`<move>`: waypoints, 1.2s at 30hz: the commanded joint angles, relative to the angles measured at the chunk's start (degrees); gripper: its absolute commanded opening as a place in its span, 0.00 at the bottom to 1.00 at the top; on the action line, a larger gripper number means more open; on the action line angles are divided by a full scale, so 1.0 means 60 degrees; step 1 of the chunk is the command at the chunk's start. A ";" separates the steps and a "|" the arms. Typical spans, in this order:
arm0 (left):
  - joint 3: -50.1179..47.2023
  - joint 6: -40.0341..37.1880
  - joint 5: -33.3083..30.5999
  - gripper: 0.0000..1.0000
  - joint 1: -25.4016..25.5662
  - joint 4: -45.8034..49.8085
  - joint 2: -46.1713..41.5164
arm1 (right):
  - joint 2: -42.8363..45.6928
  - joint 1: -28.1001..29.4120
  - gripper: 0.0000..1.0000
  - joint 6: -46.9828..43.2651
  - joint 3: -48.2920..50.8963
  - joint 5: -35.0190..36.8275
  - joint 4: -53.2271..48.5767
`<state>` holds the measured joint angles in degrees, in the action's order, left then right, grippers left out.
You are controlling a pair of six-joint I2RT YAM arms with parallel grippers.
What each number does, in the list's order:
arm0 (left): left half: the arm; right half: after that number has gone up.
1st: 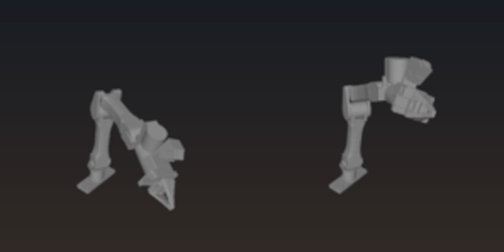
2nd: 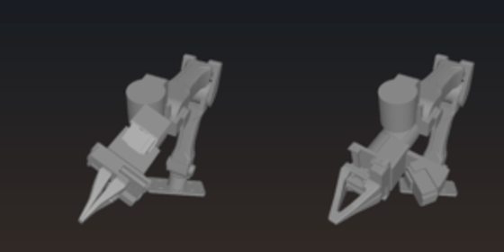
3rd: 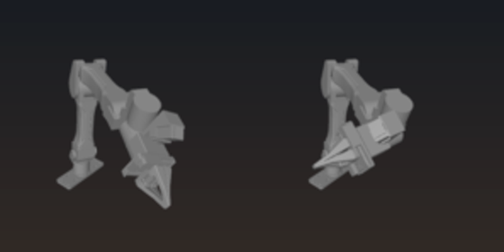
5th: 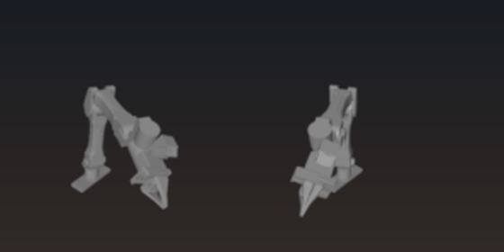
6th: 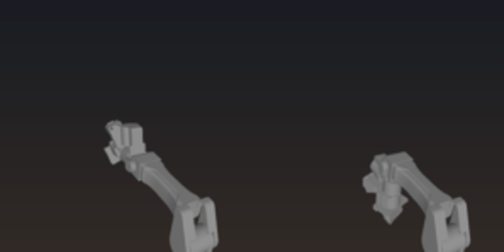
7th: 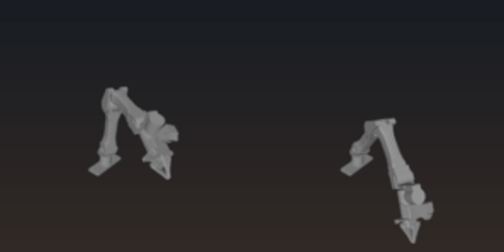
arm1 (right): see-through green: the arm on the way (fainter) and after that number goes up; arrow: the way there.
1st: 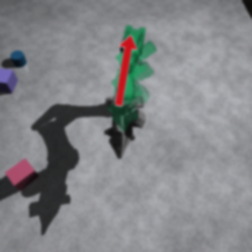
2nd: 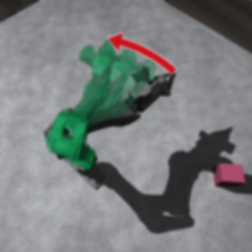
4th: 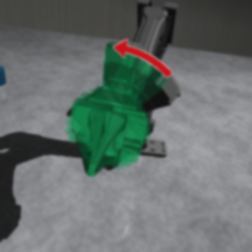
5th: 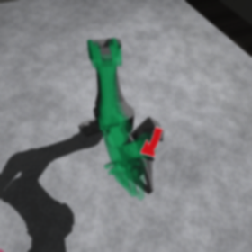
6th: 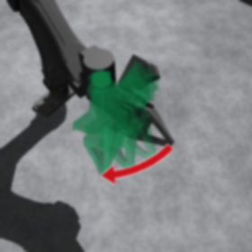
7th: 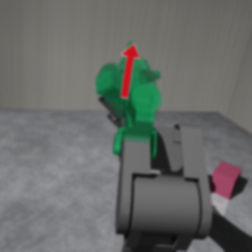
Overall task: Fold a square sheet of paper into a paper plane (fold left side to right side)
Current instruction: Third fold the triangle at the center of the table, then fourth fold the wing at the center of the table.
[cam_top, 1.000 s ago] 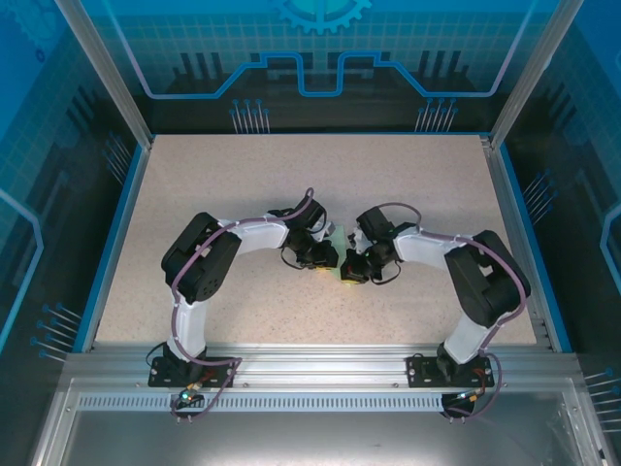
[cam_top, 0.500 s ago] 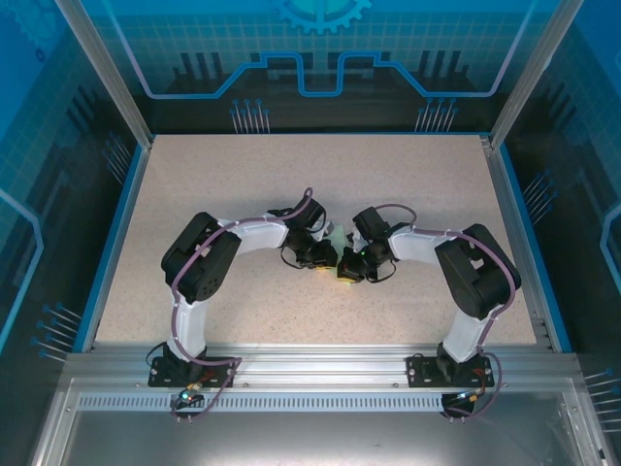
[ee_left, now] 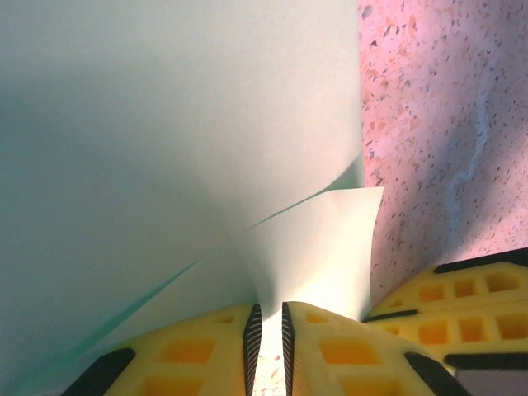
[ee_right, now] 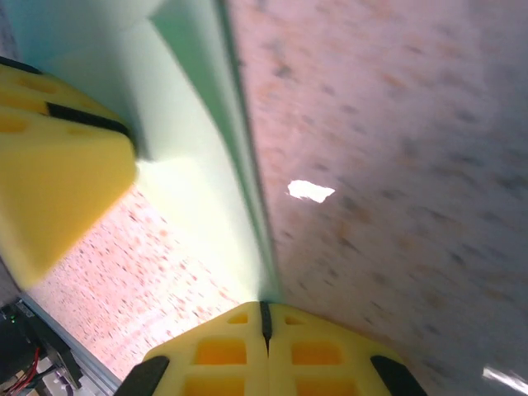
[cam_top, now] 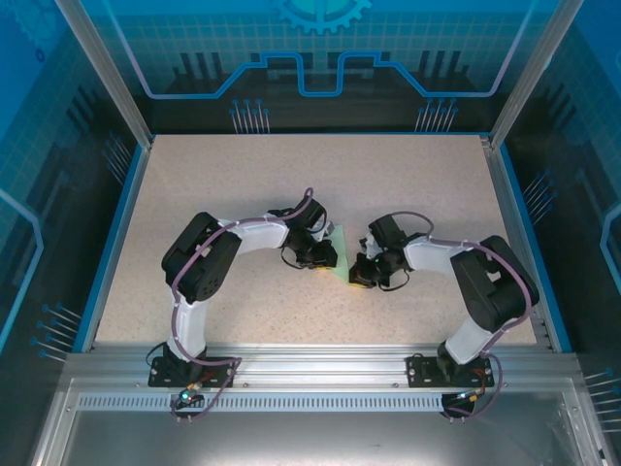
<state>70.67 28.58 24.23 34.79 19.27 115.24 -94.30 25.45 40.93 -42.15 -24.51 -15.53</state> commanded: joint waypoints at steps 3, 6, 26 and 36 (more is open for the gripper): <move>0.0055 0.0056 -0.0828 0.21 -0.0053 0.0562 0.0456 | 0.0206 -0.0476 0.00 -0.0570 0.0707 0.0458 -0.1407; 0.0224 0.0075 -0.0621 0.25 -0.0054 0.0590 0.0302 | 0.0175 -0.0494 0.00 -0.0759 0.0415 0.0265 -0.1443; -0.1122 0.0740 0.0016 0.66 -0.1357 0.0195 -0.2753 | 0.0025 -0.0256 0.43 -0.3753 -0.2248 0.0453 -0.0927; -0.1605 0.0979 0.0040 0.68 -0.1359 -0.0150 -0.2688 | -0.1291 -0.0018 0.36 -0.4016 -0.3281 0.0780 -0.1118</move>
<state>61.32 33.45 23.64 26.72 19.53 98.70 -100.99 24.49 18.33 -60.36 -20.16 -21.41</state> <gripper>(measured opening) 0.679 0.366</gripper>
